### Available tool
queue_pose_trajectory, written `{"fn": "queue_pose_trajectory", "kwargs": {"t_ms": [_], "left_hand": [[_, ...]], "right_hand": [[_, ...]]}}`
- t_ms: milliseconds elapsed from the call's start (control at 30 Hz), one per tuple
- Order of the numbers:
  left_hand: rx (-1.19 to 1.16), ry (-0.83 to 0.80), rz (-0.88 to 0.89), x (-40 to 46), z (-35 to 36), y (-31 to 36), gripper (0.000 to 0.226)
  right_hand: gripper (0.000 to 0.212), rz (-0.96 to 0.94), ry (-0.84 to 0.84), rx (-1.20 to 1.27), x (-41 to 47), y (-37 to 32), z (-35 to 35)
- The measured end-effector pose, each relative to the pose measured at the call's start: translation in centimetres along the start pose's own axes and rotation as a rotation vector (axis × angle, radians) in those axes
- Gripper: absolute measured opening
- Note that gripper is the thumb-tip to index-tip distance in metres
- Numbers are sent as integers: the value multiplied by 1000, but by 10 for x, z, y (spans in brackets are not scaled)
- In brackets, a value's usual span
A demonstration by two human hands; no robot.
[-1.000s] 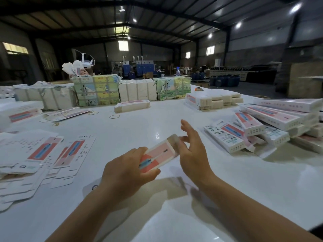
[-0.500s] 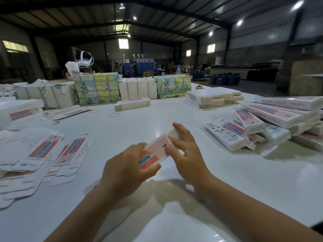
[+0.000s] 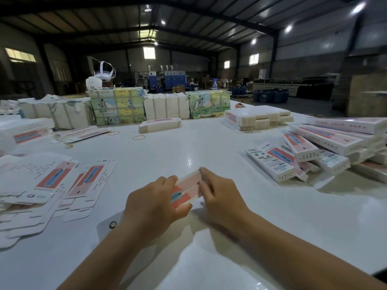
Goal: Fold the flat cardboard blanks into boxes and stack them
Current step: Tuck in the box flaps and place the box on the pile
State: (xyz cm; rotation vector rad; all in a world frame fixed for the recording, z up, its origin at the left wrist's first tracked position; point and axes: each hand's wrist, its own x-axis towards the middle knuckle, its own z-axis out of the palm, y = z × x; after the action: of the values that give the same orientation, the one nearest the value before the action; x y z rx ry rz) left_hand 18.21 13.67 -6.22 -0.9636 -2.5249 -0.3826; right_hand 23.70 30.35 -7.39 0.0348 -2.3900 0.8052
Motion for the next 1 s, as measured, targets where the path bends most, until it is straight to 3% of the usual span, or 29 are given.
{"fn": "queue_pose_trajectory", "kwargs": {"t_ms": [67,200,333,567,800,1000], "left_hand": [[12,18,3,0,0,0,71],[26,71,23,0,-5,-2,70],[56,122,67,0,-6,-1,66],[83,203,104,0,-8,3,67],[162,241,161,-1,-10,4,68],[262,206,205,0,-9,3,68]], "right_hand": [[31,-13,-24,-64,-1,0,4],[29,355,-26,699,9,-4,-5],[20,467,-53,992,12,-3,-12],[28,399,-12,1048,10,-7,-16],[38,449,-9,998,9,-5,-20],[36,339,84,477,6,-2,-24]]}}
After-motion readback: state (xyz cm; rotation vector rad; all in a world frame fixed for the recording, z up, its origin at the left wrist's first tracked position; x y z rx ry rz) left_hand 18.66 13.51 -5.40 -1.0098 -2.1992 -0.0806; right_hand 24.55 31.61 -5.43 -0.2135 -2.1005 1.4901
